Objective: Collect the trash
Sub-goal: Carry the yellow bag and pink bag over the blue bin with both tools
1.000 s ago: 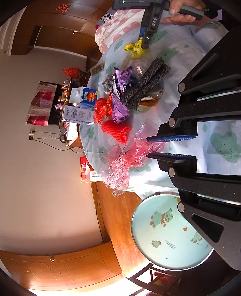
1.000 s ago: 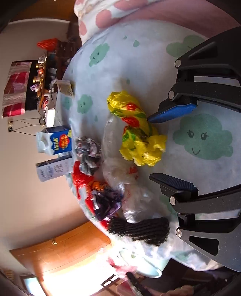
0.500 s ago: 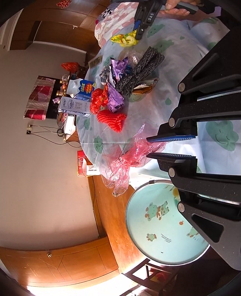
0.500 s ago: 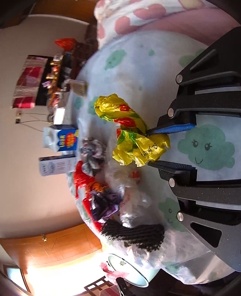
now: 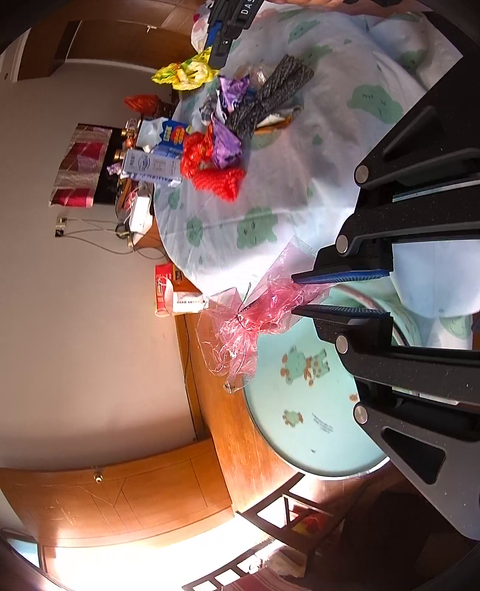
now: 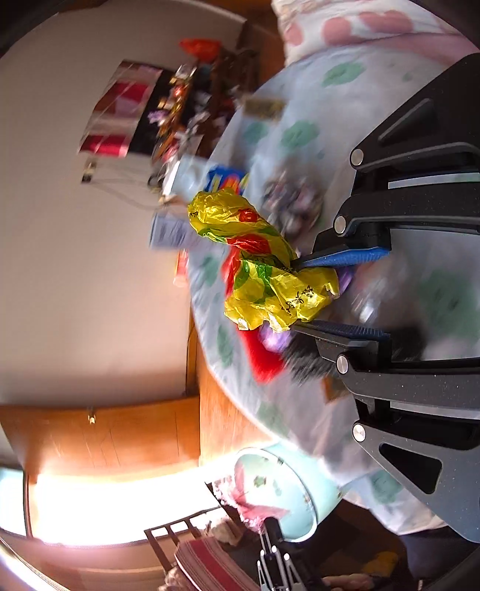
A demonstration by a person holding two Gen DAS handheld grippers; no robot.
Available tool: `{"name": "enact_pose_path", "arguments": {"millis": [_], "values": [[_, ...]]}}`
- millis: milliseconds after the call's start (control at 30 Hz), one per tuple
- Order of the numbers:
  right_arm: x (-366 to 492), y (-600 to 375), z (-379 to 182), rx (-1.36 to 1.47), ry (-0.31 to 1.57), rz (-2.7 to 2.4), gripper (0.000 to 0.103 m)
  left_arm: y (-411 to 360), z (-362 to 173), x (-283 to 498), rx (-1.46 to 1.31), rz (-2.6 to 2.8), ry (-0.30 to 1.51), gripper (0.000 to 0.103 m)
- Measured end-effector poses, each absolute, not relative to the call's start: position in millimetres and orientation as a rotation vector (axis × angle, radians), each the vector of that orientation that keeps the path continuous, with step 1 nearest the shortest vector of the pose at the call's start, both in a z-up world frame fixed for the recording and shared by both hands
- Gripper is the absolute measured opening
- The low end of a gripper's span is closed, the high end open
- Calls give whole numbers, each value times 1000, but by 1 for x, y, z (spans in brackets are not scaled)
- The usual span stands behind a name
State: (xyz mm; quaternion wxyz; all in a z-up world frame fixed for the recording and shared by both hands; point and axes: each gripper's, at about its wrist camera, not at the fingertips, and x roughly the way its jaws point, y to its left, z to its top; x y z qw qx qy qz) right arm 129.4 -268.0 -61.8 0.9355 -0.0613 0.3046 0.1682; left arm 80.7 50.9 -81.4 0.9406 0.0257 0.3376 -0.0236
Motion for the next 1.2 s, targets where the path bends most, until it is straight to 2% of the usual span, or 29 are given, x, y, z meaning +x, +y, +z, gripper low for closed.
{"name": "enact_pose_path", "arguments": {"millis": [533,1200], "values": [[152,-130,-73,-242,646,577,28,106,-90,78,50,115,722,11],[158,-59,-85,-297,662,688,28,148,-96,72,27,203,740,11]]}}
